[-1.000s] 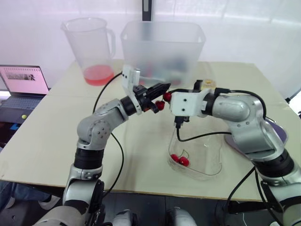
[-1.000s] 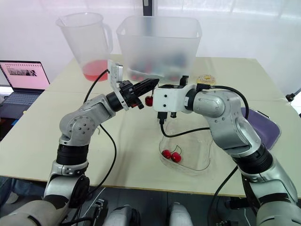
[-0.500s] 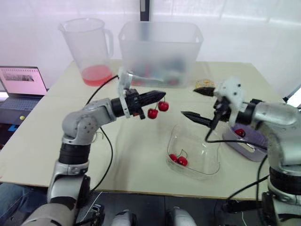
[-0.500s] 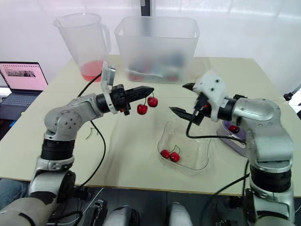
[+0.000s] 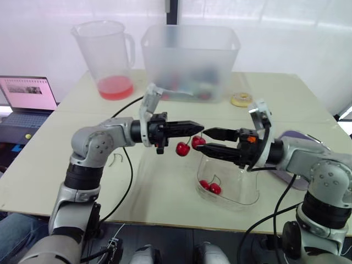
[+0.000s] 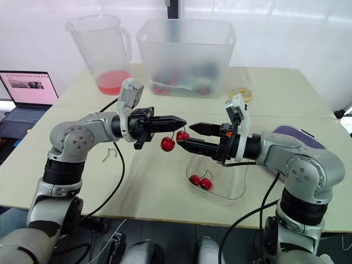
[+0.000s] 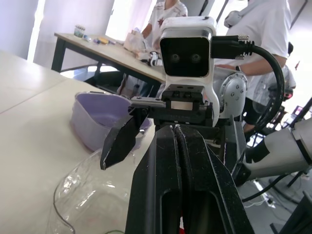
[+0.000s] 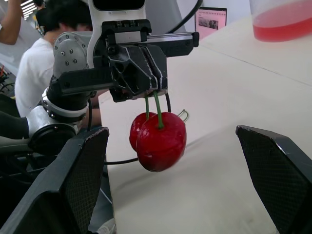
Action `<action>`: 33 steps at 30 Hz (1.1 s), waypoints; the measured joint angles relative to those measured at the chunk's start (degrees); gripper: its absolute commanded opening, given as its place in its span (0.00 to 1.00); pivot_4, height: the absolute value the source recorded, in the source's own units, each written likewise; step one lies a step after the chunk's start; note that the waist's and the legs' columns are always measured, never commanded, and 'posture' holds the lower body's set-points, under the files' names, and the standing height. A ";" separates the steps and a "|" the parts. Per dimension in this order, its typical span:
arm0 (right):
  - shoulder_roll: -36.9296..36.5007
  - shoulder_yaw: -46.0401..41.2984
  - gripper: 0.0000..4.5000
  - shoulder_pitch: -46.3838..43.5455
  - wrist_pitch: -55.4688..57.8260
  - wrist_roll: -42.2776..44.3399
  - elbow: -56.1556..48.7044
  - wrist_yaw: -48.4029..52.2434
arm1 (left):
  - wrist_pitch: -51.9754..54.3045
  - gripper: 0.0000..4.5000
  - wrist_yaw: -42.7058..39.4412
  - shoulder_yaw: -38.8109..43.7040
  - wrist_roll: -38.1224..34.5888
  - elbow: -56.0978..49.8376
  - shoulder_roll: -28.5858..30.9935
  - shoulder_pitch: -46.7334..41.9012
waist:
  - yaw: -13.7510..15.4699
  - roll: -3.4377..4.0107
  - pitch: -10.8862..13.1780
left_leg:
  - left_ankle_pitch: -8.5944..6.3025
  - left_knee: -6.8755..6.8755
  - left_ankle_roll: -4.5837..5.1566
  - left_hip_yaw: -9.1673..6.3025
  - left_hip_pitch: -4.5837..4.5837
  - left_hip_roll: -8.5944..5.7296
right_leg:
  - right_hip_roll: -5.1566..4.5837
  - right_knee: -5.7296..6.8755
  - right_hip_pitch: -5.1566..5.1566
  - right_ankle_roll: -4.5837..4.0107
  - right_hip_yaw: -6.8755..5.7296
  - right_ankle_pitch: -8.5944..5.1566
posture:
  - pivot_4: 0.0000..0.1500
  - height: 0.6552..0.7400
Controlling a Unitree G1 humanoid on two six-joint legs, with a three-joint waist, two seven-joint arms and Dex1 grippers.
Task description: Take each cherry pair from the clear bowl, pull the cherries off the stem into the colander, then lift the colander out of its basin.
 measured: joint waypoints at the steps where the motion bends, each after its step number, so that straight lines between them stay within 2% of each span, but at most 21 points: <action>1: 0.12 0.47 0.99 0.01 -0.18 0.74 0.05 -0.87 | 0.13 0.00 0.32 0.10 -0.26 -0.06 -0.63 0.00 | 0.00 0.00 0.00 | 0.00 0.00 0.00 0.00 0.00 0.00 | 0.00 0.00 0.00 0.00 0.00 0.00 | 1.00 0.62; 3: 1.36 0.80 0.87 0.01 -0.44 2.44 0.23 -2.69 | 0.19 0.00 1.02 0.14 -0.83 -0.29 -1.23 0.00 | 0.00 0.00 0.00 | 0.00 0.00 0.00 0.00 0.00 0.01 | 0.01 0.00 0.00 0.00 0.00 0.00 | 1.00 0.62; 6: 1.81 1.03 0.60 0.01 -0.80 4.68 0.66 -4.91 | 0.17 0.00 1.50 0.18 -1.15 -0.68 -1.57 -0.01 | 0.00 0.00 0.00 | 0.00 0.00 0.00 0.01 0.00 0.01 | 0.00 0.00 0.00 0.00 0.00 0.00 | 1.00 0.62; 14: 1.74 0.89 0.60 0.01 -1.59 11.47 1.63 -10.19 | -0.42 0.00 2.53 0.55 -1.12 -0.67 -1.58 -0.01 | 0.03 0.00 0.00 | 0.00 -0.01 0.00 0.00 0.00 0.00 | 0.00 -0.01 0.00 0.00 0.00 0.00 | 1.00 0.62; 17: 1.22 0.94 0.43 0.02 -1.59 14.41 2.49 -12.34 | -1.05 0.00 2.66 0.74 -1.13 -0.67 -1.68 -0.01 | 0.04 0.00 0.00 | 0.00 -0.01 0.00 0.00 0.00 0.00 | 0.00 -0.01 0.00 0.00 0.00 0.00 | 1.00 0.62; 19: 0.55 1.14 0.24 0.05 -1.69 15.20 3.00 -13.64 | -1.05 0.00 2.79 0.76 -1.15 -0.68 -1.82 0.00 | 0.06 0.00 0.00 | 0.00 -0.01 0.01 0.00 0.00 0.00 | -0.01 -0.01 0.00 0.00 0.00 0.00 | 1.00 0.62; 20: 0.26 1.20 0.18 0.11 -1.88 15.57 3.25 -14.26 | -1.04 0.00 2.94 0.76 -1.16 -0.71 -1.92 0.01 | 0.06 0.00 0.00 | 0.00 -0.01 0.01 0.00 0.00 0.00 | -0.01 -0.01 0.00 0.00 0.01 0.00 | 1.00 0.62; 26: -0.73 2.21 0.18 0.71 -3.77 17.94 4.05 -16.56 | -1.01 0.00 3.30 0.79 -1.22 -1.05 -2.04 0.03 | 0.03 0.00 0.00 | 0.00 -0.02 0.01 0.00 0.00 0.01 | 0.00 -0.02 0.00 0.00 0.01 0.00 | 1.00 0.62; 33: -6.44 4.81 0.18 3.87 -6.63 19.64 4.16 -15.03 | -0.96 0.00 3.40 0.44 -1.17 -1.04 -1.85 0.21 | 0.11 -0.01 0.00 | -0.01 -0.02 0.03 0.00 -0.01 0.00 | -0.01 -0.04 0.00 0.00 0.01 0.00 | 1.00 0.62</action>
